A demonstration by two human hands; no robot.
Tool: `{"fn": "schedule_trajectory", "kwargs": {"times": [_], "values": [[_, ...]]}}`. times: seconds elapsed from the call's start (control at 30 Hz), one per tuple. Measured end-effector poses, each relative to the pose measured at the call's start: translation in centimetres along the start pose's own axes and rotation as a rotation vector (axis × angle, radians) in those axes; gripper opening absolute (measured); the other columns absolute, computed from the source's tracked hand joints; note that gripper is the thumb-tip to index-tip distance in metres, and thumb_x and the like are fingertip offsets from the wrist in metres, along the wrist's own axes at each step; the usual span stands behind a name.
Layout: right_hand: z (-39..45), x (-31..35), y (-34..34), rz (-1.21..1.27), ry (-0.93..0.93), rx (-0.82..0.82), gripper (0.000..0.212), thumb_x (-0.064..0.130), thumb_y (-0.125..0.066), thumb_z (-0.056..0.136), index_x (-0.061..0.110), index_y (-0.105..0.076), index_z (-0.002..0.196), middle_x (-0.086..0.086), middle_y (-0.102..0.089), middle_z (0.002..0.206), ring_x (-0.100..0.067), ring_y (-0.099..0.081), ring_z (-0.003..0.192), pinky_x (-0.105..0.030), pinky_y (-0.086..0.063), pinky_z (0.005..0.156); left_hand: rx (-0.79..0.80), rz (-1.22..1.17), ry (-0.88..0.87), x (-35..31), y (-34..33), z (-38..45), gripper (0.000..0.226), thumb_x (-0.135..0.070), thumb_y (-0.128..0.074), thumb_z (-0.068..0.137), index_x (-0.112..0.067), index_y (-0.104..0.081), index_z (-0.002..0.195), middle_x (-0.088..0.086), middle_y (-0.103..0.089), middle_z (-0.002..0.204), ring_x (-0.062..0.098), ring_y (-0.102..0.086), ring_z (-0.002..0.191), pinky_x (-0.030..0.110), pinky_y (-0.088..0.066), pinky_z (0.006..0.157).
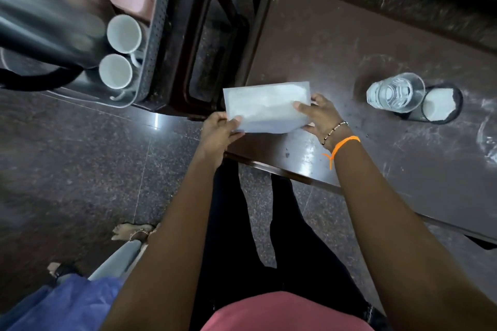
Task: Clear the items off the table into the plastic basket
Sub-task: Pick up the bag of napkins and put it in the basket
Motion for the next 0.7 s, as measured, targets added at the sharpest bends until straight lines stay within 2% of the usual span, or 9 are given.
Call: {"fn": "schedule_trajectory", "kwargs": {"times": [0.07,0.13,0.2,0.27,0.33,0.43,0.57,0.7], "values": [[0.1,2.3,-2.0,-0.008,0.020,-0.002,0.039,0.002,-0.054,0.091,0.015,-0.045,0.127,0.002,-0.053,0.108,-0.011,-0.055,0.085,-0.031,-0.050,0.070,-0.091,-0.044,-0.050,-2.1,1.8,0.2,0.011,-0.007,-0.059,0.090,-0.009,-0.048,0.088,0.013,-0.058,0.099,0.014,-0.060,0.078,0.020,-0.058,0.067],[-0.1,4.8,-4.2,-0.067,0.077,0.014,0.048,-0.005,-0.050,0.088,0.015,-0.039,0.131,0.005,-0.055,0.094,-0.007,-0.053,0.076,-0.027,-0.048,0.062,-0.137,-0.082,-0.094,-4.4,3.6,0.4,0.014,-0.009,-0.060,0.089,-0.006,-0.048,0.097,0.014,-0.058,0.102,0.013,-0.060,0.077,0.020,-0.058,0.066],[-0.6,7.9,-6.4,-0.085,0.171,0.021,0.048,-0.011,-0.048,0.086,0.021,-0.037,0.120,0.003,-0.055,0.082,-0.008,-0.053,0.069,-0.024,-0.048,0.054,-0.121,-0.183,-0.148,-7.1,5.0,0.4,0.010,-0.011,-0.058,0.091,-0.008,-0.050,0.098,0.010,-0.061,0.099,0.011,-0.061,0.077,0.018,-0.056,0.066],[-1.3,10.9,-8.1,-0.027,0.260,0.017,0.046,-0.015,-0.048,0.084,0.024,-0.036,0.106,-0.001,-0.056,0.078,-0.011,-0.053,0.065,-0.021,-0.048,0.047,-0.066,-0.344,-0.188,-10.1,6.0,0.2,0.005,-0.017,-0.052,0.095,-0.014,-0.054,0.092,0.004,-0.065,0.092,0.011,-0.067,0.076,0.020,-0.056,0.068],[-1.9,13.3,-9.7,0.028,0.316,0.029,0.043,-0.016,-0.046,0.083,0.025,-0.042,0.095,-0.004,-0.056,0.079,-0.014,-0.052,0.067,-0.023,-0.045,0.051,-0.051,-0.414,-0.220,-12.7,7.3,-0.1,0.013,-0.020,-0.045,0.098,-0.017,-0.055,0.090,0.002,-0.068,0.086,0.012,-0.070,0.074,0.022,-0.057,0.069],[-2.4,16.2,-11.5,0.121,0.376,0.037,0.039,-0.014,-0.044,0.085,0.024,-0.047,0.087,-0.001,-0.057,0.085,-0.013,-0.053,0.075,-0.022,-0.045,0.054,-0.101,-0.279,-0.298,-16.0,9.5,-0.3,0.016,-0.015,-0.044,0.098,-0.018,-0.056,0.088,0.001,-0.066,0.080,0.011,-0.066,0.073,0.019,-0.054,0.069],[-2.3,19.0,-15.8,0.292,0.419,0.033,0.035,-0.013,-0.043,0.088,0.021,-0.048,0.086,0.005,-0.057,0.086,-0.009,-0.053,0.077,-0.022,-0.045,0.062,-0.166,-0.177,-0.366,-18.9,12.1,0.1,0.024,-0.003,-0.043,0.094,-0.019,-0.054,0.081,0.001,-0.060,0.076,0.009,-0.057,0.069,0.013,-0.048,0.066],[-0.5,21.1,-22.8,0.306,0.422,0.063,0.036,-0.017,-0.036,0.088,0.017,-0.050,0.089,-0.004,-0.055,0.093,-0.014,-0.052,0.083,-0.027,-0.045,0.067,-0.176,-0.058,-0.402,-20.2,13.4,1.1,0.028,-0.001,-0.045,0.093,-0.021,-0.054,0.077,0.001,-0.060,0.076,0.008,-0.056,0.069,0.006,-0.045,0.059]]}}
Point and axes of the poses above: each hand's wrist, its own z-axis towards the middle knuckle, its own y-axis out of the back of the hand, x = y × z, the point moved 9 cm from there along z, towards the middle knuckle
